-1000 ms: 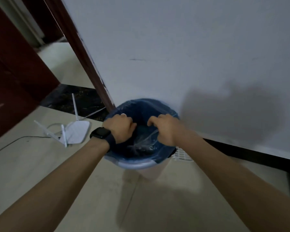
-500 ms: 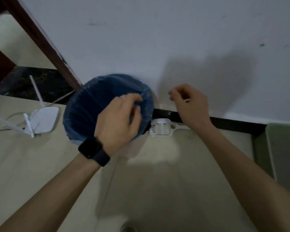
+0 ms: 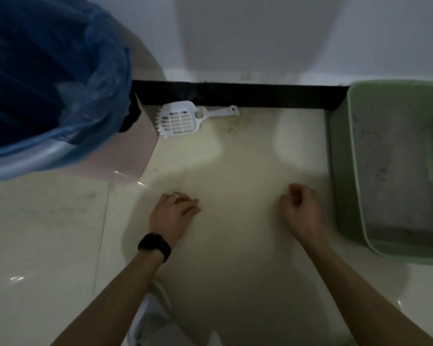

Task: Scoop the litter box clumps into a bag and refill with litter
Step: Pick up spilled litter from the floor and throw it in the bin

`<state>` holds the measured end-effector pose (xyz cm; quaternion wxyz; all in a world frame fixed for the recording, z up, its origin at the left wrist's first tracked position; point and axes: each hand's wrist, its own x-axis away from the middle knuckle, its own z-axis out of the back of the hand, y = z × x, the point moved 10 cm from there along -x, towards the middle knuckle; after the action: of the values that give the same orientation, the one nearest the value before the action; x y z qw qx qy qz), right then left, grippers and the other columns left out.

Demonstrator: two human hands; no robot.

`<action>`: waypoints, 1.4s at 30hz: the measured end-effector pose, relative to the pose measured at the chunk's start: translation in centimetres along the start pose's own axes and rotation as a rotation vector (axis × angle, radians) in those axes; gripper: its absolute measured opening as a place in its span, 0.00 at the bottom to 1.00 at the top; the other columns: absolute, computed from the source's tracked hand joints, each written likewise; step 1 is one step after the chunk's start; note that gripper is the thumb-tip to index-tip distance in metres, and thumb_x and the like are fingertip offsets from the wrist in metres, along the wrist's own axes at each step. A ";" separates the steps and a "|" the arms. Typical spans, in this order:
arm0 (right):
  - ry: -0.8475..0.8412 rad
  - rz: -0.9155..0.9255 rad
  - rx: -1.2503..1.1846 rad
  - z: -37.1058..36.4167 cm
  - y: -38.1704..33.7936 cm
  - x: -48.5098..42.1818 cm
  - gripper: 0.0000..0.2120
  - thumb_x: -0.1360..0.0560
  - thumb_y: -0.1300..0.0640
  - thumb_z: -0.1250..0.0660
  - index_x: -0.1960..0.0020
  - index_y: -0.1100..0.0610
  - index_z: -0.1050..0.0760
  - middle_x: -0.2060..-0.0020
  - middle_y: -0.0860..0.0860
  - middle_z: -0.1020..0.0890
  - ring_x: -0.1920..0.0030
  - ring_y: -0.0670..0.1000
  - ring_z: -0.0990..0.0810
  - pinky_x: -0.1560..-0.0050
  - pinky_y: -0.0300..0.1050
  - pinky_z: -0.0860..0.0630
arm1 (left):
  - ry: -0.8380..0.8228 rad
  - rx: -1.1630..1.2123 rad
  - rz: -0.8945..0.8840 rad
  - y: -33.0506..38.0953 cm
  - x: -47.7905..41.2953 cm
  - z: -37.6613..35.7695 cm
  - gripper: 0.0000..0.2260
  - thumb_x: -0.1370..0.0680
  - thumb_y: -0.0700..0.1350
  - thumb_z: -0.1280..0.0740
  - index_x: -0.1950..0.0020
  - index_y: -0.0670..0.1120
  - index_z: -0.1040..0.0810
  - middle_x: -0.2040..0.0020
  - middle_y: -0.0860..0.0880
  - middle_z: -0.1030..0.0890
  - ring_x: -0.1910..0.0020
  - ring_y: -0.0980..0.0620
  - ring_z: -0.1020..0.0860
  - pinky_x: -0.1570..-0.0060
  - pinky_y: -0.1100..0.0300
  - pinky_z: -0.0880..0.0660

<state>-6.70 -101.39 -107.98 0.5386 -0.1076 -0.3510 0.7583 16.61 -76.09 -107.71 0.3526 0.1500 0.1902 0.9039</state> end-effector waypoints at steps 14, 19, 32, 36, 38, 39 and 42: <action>0.043 0.138 0.050 -0.4 1.2 1.1 0.16 0.29 0.55 0.26 0.42 0.55 0.18 0.50 0.52 0.24 0.51 0.53 0.23 0.46 0.44 0.25 | 0.302 -0.088 -0.256 2.6 0.2 -1.3 0.09 0.21 0.49 0.33 0.55 0.47 0.15 0.55 0.47 0.18 0.58 0.43 0.22 0.57 0.52 0.23; 0.041 0.162 0.120 -0.9 -0.1 0.1 0.17 0.29 0.48 0.26 0.42 0.51 0.18 0.51 0.48 0.23 0.48 0.50 0.25 0.46 0.36 0.30 | 0.254 -0.180 -0.311 4.0 -0.4 -2.2 0.08 0.20 0.47 0.34 0.55 0.45 0.19 0.55 0.43 0.21 0.58 0.41 0.23 0.62 0.49 0.23; 0.102 0.390 0.143 -1.7 -2.6 -1.1 0.05 0.26 0.55 0.28 0.54 0.55 0.15 0.59 0.52 0.19 0.57 0.54 0.23 0.53 0.41 0.27 | 0.072 0.086 -0.351 13.2 -6.0 -6.5 0.08 0.24 0.51 0.31 0.57 0.49 0.15 0.57 0.50 0.20 0.56 0.46 0.24 0.62 0.55 0.24; 0.068 0.449 0.226 -2.0 -2.6 -1.5 0.05 0.24 0.55 0.30 0.53 0.56 0.17 0.57 0.52 0.20 0.54 0.53 0.25 0.54 0.45 0.27 | 0.106 0.112 -0.408 14.4 -6.2 -6.8 0.13 0.24 0.55 0.36 0.58 0.52 0.14 0.58 0.53 0.19 0.58 0.47 0.24 0.63 0.58 0.26; 0.037 0.455 0.242 -2.3 -2.5 -1.5 0.06 0.23 0.55 0.31 0.52 0.57 0.17 0.56 0.52 0.21 0.53 0.53 0.25 0.54 0.46 0.27 | 0.107 0.110 -0.429 15.0 -6.1 -7.0 0.12 0.24 0.55 0.36 0.58 0.54 0.14 0.59 0.53 0.19 0.59 0.47 0.24 0.64 0.58 0.26; 0.032 0.459 0.227 -2.2 -2.5 -1.5 0.06 0.24 0.56 0.30 0.52 0.57 0.17 0.56 0.53 0.21 0.53 0.53 0.25 0.54 0.46 0.26 | 0.111 0.100 -0.434 15.2 -6.1 -7.1 0.11 0.25 0.55 0.35 0.58 0.54 0.14 0.59 0.54 0.19 0.60 0.47 0.24 0.64 0.58 0.27; 0.057 0.407 0.124 -1.2 -1.6 -1.1 0.05 0.25 0.57 0.28 0.52 0.58 0.17 0.56 0.52 0.21 0.53 0.52 0.24 0.50 0.44 0.26 | 0.121 0.058 -0.428 16.0 -6.2 -7.2 0.07 0.27 0.53 0.30 0.59 0.54 0.14 0.60 0.54 0.18 0.61 0.47 0.24 0.64 0.60 0.29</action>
<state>-4.45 -101.62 -108.04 0.3897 -0.1641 -0.2594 0.8683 8.85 -92.97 -107.73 0.5200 0.0616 0.2646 0.8098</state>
